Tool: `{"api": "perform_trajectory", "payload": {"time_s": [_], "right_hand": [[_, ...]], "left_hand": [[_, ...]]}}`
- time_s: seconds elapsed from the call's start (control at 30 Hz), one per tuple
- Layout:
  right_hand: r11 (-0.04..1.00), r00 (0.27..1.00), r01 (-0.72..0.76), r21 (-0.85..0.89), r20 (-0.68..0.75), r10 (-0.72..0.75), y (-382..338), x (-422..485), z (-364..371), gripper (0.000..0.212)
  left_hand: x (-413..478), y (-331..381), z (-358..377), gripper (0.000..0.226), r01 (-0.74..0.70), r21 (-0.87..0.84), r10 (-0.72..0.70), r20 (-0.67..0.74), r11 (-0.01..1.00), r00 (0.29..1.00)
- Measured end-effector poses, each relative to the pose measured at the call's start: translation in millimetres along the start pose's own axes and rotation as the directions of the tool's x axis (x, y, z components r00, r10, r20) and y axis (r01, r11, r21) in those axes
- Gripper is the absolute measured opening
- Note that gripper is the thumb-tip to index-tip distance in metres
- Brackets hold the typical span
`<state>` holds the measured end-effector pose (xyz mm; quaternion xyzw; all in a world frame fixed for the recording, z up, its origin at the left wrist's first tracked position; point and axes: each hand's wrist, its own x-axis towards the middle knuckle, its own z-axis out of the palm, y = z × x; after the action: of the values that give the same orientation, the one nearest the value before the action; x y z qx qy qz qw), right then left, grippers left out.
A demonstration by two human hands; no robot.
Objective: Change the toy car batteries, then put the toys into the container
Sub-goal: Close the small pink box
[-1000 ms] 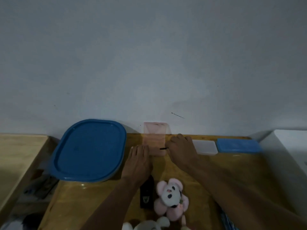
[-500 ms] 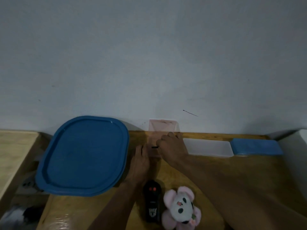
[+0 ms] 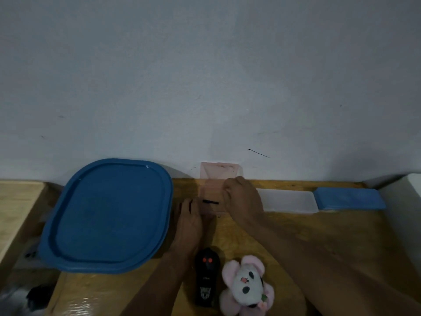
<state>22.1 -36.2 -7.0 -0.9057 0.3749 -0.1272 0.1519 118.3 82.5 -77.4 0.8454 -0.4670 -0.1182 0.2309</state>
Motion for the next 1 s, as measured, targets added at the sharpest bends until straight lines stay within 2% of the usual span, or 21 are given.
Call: {"api": "perform_trajectory", "payload": {"time_s": [0.07, 0.13, 0.23, 0.33, 0.4, 0.5, 0.6, 0.7, 0.77, 0.83, 0.9, 1.0], "right_hand": [[0.966, 0.976, -0.197, 0.164, -0.055, 0.209, 2.3, 3.0, -4.4, 0.013], [0.879, 0.923, -0.367, 0.306, 0.003, 0.384, 3.1, 8.0, -6.6, 0.025], [0.722, 0.860, -0.487, 0.491, 0.123, 0.496, 3.5, 11.4, -7.6, 0.040], [0.685, 0.874, -0.463, 0.562, 0.164, 0.457, 5.2, 8.3, -9.8, 0.048], [0.756, 0.916, -0.388, 0.527, 0.130, 0.379, 8.3, 5.4, -11.6, 0.042], [0.902, 0.976, -0.215, 0.375, 0.074, 0.203, 14.2, -2.9, -13.1, 0.024], [0.963, 0.993, -0.063, 0.263, 0.117, 0.033, 18.9, -14.2, -16.8, 0.030], [0.979, 0.977, 0.056, 0.198, 0.190, -0.095, 20.4, -22.0, -21.3, 0.036], [0.990, 0.964, 0.071, 0.125, 0.248, -0.101, 23.2, -23.2, -17.0, 0.036], [0.996, 0.953, 0.020, 0.090, 0.299, -0.046, 24.9, -22.4, -8.9, 0.035], [0.990, 0.954, -0.061, 0.128, 0.300, 0.020, 24.2, -22.6, -3.6, 0.031], [0.986, 0.959, -0.098, 0.135, 0.276, 0.058, 22.1, -21.8, -0.8, 0.031]], "left_hand": [[0.3, 4.3, -4.0, 0.046, -0.010, 0.029, 0.010, -0.009, 1.000, 1.000], [-0.3, 7.2, -6.6, 0.049, -0.014, 0.063, 0.014, -0.006, 0.998, 1.000], [-0.2, 7.7, -7.4, 0.051, 0.016, 0.021, -0.016, -0.004, 1.000, 1.000], [0.6, 6.5, -4.8, 0.053, -0.001, 0.019, 0.001, -0.002, 1.000, 1.000], [1.4, 8.7, -7.5, 0.053, 0.010, -0.007, -0.010, -0.004, 1.000, 1.000], [-0.9, 8.6, -7.7, 0.049, 0.038, -0.021, -0.038, -0.009, 0.999, 0.999], [-4.0, 18.9, -16.2, 0.028, 0.070, -0.026, -0.070, -0.017, 0.997, 0.997], [-4.6, 23.8, -20.3, 0.029, 0.130, -0.088, -0.128, 0.018, 0.988, 0.992], [-5.2, 22.3, -21.3, 0.027, 0.136, -0.184, -0.138, 0.005, 0.973, 0.990], [-6.2, 22.3, -22.6, 0.022, 0.109, -0.240, -0.115, -0.015, 0.965, 0.993], [-7.1, 21.4, -23.9, 0.017, 0.084, -0.273, -0.097, -0.035, 0.958, 0.995], [-5.5, 22.0, -25.5, 0.023, 0.107, -0.271, -0.119, -0.030, 0.957, 0.992]]}}
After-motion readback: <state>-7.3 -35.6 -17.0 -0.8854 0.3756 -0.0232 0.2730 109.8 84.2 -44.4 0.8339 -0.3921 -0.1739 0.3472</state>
